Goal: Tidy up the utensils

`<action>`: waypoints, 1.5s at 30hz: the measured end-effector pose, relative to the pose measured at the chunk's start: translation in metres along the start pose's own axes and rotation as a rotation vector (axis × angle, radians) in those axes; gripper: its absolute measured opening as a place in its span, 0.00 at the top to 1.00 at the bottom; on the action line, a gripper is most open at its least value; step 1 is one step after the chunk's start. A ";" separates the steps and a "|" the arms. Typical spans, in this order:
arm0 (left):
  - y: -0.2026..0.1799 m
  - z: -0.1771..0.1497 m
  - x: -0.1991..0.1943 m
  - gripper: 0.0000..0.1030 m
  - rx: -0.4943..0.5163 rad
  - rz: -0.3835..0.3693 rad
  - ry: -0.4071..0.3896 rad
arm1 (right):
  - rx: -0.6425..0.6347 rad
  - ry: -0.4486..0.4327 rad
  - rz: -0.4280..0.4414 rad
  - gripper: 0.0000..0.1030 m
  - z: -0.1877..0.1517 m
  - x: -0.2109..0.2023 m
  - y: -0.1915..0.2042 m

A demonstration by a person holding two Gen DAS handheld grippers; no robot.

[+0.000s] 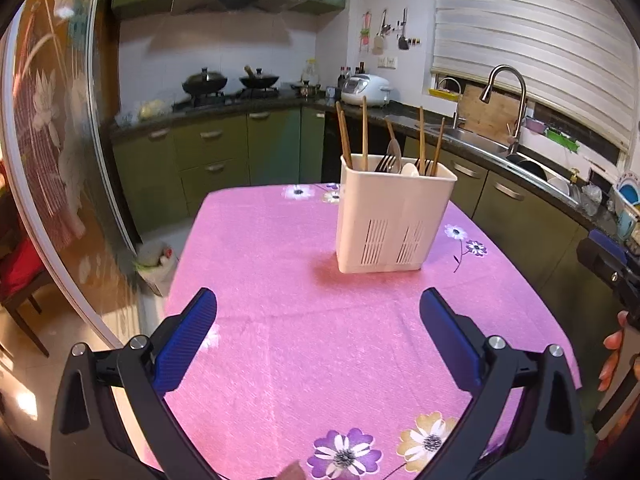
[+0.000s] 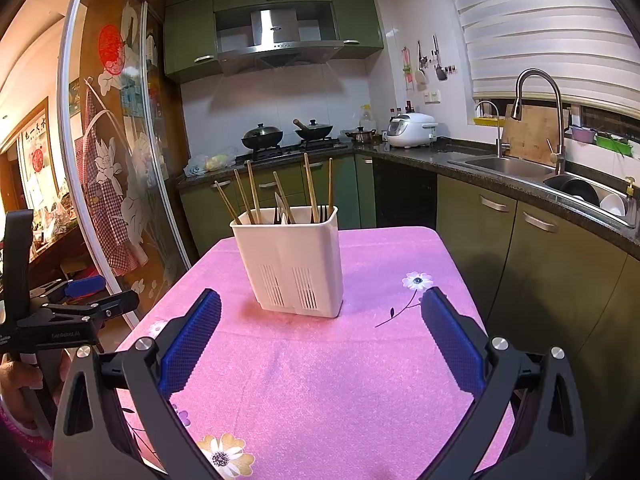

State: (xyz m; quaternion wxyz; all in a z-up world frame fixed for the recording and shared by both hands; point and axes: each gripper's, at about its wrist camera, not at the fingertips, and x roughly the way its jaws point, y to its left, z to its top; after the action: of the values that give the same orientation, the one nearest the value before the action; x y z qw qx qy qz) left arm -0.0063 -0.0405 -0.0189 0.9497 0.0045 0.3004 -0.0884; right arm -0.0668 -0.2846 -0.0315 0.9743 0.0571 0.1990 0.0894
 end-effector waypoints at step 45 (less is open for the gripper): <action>-0.007 0.003 0.001 0.06 0.058 -0.002 -0.011 | 0.007 0.042 0.015 0.04 -0.016 0.018 0.005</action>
State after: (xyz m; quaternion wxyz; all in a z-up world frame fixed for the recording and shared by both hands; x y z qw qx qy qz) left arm -0.0047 -0.0477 -0.0171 0.9507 0.0312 0.2926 -0.0980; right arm -0.0576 -0.2754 -0.0522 0.9690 0.0601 0.2192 0.0969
